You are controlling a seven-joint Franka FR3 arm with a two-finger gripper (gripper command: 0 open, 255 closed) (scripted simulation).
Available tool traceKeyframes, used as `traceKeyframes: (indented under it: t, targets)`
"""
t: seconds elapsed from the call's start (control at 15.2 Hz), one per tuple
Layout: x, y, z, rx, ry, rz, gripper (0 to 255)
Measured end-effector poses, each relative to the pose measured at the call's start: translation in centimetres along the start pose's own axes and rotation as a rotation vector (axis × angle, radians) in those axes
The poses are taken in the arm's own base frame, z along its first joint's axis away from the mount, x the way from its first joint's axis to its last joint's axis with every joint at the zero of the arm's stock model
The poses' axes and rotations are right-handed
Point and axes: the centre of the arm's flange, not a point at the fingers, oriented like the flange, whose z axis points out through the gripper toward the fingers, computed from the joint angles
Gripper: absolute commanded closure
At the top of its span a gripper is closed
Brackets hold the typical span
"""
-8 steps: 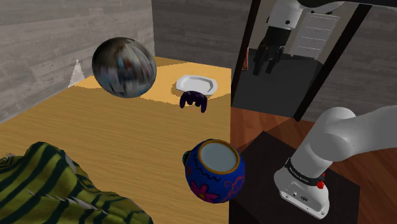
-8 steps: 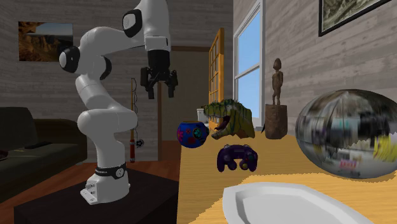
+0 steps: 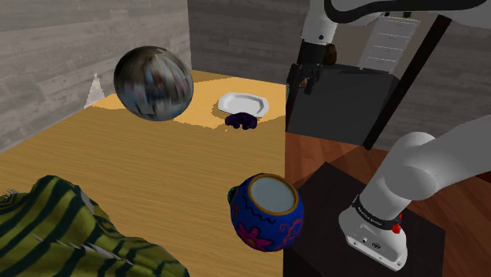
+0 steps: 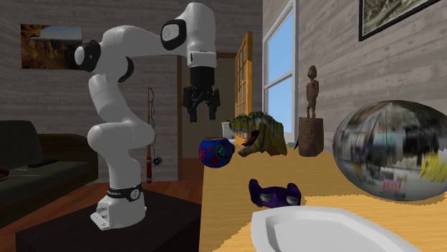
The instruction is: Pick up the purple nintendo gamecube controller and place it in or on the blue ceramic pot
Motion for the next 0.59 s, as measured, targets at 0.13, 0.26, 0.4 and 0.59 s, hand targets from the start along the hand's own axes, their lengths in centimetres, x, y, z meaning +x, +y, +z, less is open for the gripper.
traceKeyframes:
  t: [0.13, 0.26, 0.4, 0.59]
  targets:
    - [2.3, -1.0, 1.1, -0.011, -0.005, -0.015, 0]
    - [4.4, -2.3, 2.5, -0.022, -0.010, -0.030, 0]
    - [6.8, -3.5, 3.7, -0.032, -0.016, -0.045, 0]
    - [10.1, -5.0, 5.4, -0.048, -0.023, -0.068, 0]
